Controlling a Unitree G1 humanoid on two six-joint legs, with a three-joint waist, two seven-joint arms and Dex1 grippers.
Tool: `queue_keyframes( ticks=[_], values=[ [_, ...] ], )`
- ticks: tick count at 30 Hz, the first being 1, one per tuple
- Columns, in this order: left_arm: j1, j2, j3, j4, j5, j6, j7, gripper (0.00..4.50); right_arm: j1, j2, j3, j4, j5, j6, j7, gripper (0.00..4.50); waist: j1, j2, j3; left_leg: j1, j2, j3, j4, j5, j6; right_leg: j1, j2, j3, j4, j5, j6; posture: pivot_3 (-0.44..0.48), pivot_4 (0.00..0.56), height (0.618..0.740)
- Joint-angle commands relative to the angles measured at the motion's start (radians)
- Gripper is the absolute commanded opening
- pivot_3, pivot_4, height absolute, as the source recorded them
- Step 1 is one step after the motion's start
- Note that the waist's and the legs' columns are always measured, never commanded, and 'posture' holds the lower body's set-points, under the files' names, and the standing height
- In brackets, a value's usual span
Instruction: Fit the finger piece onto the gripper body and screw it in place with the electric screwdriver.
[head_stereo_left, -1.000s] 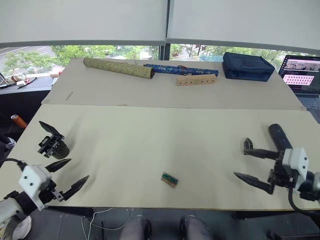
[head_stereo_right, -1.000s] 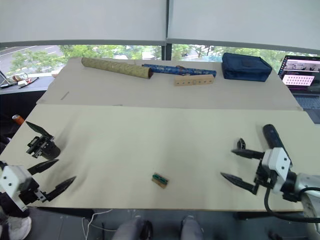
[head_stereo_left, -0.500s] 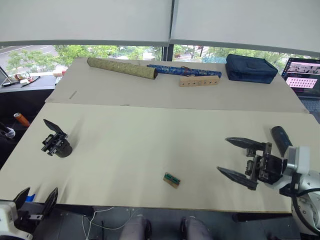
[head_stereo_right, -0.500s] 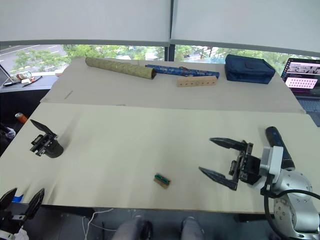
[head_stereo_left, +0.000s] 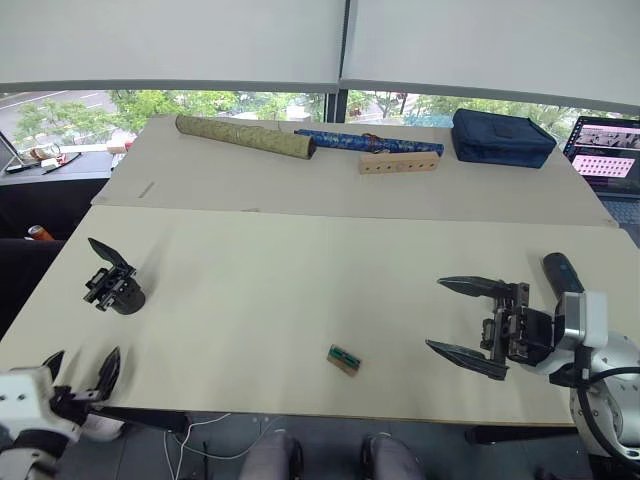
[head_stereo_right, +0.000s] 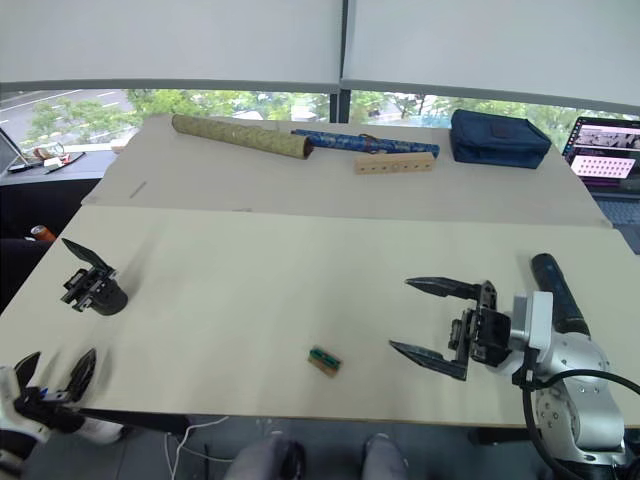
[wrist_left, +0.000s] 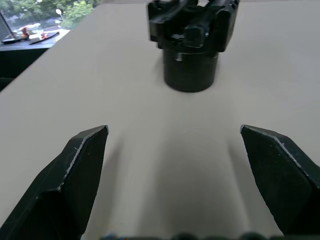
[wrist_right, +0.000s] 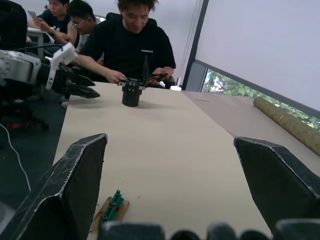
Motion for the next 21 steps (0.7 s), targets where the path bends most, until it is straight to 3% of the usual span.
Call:
queue_keyframes(
  ticks=[1, 13, 21],
  values=[
    [-0.058, 0.037, -0.033, 0.03, 0.041, 0.038, 0.033, 4.5, 0.003, 0.005, -0.013, 0.013, -0.003, -0.049, 0.012, 4.48, -0.001, 0.0, 0.0, 0.0, 0.0, 0.0, 0.0, 0.001, -0.001, 0.0, 0.0, 0.0, 0.0, 0.0, 0.0, 0.0, 0.15, 0.734],
    [-0.293, 0.125, -0.133, 0.221, 0.141, 0.033, 0.025, 4.5, 0.038, 0.002, -0.048, 0.109, 0.013, -0.133, 0.085, 4.48, 0.003, 0.0, 0.0, 0.003, 0.0, 0.002, -0.001, 0.002, -0.011, 0.001, -0.001, -0.001, 0.002, 0.0, 0.0, 0.0, 0.15, 0.734],
    [-0.375, 0.143, -0.165, 0.334, 0.178, -0.002, 0.024, 4.5, 0.072, 0.009, -0.057, 0.127, 0.01, -0.172, 0.101, 4.48, -0.002, 0.0, 0.0, 0.003, 0.0, 0.004, -0.003, 0.003, -0.013, 0.001, -0.002, -0.001, 0.003, 0.001, 0.001, 0.0, 0.15, 0.734]
  ],
)
